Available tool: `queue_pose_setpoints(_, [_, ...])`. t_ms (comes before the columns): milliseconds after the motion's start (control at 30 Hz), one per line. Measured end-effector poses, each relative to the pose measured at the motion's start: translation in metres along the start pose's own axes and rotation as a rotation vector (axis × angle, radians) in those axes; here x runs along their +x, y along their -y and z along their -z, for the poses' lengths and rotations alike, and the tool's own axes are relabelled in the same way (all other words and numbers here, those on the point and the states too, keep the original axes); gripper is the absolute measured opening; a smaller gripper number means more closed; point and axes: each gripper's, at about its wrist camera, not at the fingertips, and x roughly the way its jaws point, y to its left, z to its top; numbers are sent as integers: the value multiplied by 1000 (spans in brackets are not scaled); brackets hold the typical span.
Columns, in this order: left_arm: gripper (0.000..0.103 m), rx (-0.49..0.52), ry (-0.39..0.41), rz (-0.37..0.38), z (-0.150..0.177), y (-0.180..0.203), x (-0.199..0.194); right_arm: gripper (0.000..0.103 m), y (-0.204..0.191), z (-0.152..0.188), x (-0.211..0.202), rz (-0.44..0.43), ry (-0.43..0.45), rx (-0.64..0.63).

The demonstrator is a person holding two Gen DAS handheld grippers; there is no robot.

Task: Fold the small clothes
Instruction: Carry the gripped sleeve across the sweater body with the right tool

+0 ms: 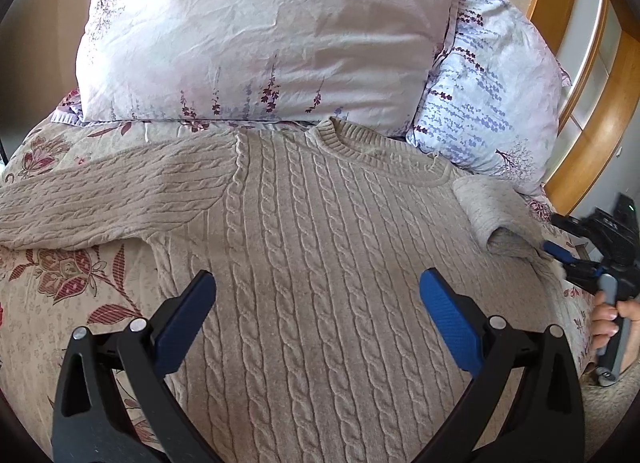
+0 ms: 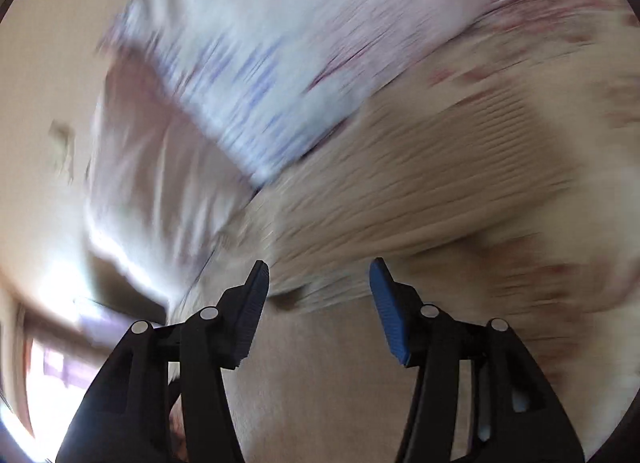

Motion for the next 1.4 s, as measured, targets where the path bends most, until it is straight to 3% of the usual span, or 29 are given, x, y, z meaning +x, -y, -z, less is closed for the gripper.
queue_pose_setpoints(67, [101, -7, -6, 7, 0, 0, 3, 54, 23, -10, -21, 105, 61, 63])
queue_pose_setpoints(133, [101, -7, -12, 17, 0, 2, 5, 54, 43, -14, -27, 150, 69, 134])
queue_pose_setpoints(333, [101, -6, -23, 25, 1, 4, 6, 52, 68, -24, -5, 117, 46, 247])
queue_pose_setpoints(400, [101, -16, -25, 27, 1, 2, 6, 49, 69, -30, -1, 121, 79, 248])
queue_pose_setpoints(433, [101, -25, -26, 29, 1, -1, 5, 46, 68, -31, 0, 129, 88, 248])
queue_pose_setpoints(500, [101, -43, -23, 40, 0, -5, 4, 22, 69, -35, 4, 151, 113, 250])
queue_pose_setpoints(600, [101, -85, 5, 85, 0, -15, 0, 11, 60, -42, 11, 193, 149, 186])
queue_pose_setpoints(733, [101, -97, 43, 72, -4, -22, -2, 10, 19, -48, 10, 156, 205, 51])
queue_pose_setpoints(833, [101, -116, 60, 124, -7, -26, -2, 10, -45, -46, 10, 31, 223, -115])
queue_pose_setpoints(1000, [101, -162, 94, 191, -15, -27, -5, 10, -143, -16, 47, -152, 107, -340])
queue_pose_setpoints(1100, [101, -187, 106, 238, -21, -27, -7, 15, -181, 13, 92, -221, -53, -420])
queue_pose_setpoints(1133, [101, -194, 106, 246, -22, -27, -6, 21, -189, 23, 108, -231, -122, -437])
queue_pose_setpoints(1167, [101, -206, 103, 258, -23, -28, -5, 35, -195, 35, 126, -231, -213, -448])
queue_pose_setpoints(1200, [101, -212, 98, 264, -23, -28, -3, 40, -196, 41, 134, -228, -259, -447])
queue_pose_setpoints(1300, [101, -225, 69, 272, -26, -30, 6, 54, -174, 46, 128, -236, -284, -396])
queue_pose_setpoints(1400, [100, -232, 25, 279, -30, -30, 21, 55, -130, 35, 103, -244, -258, -258])
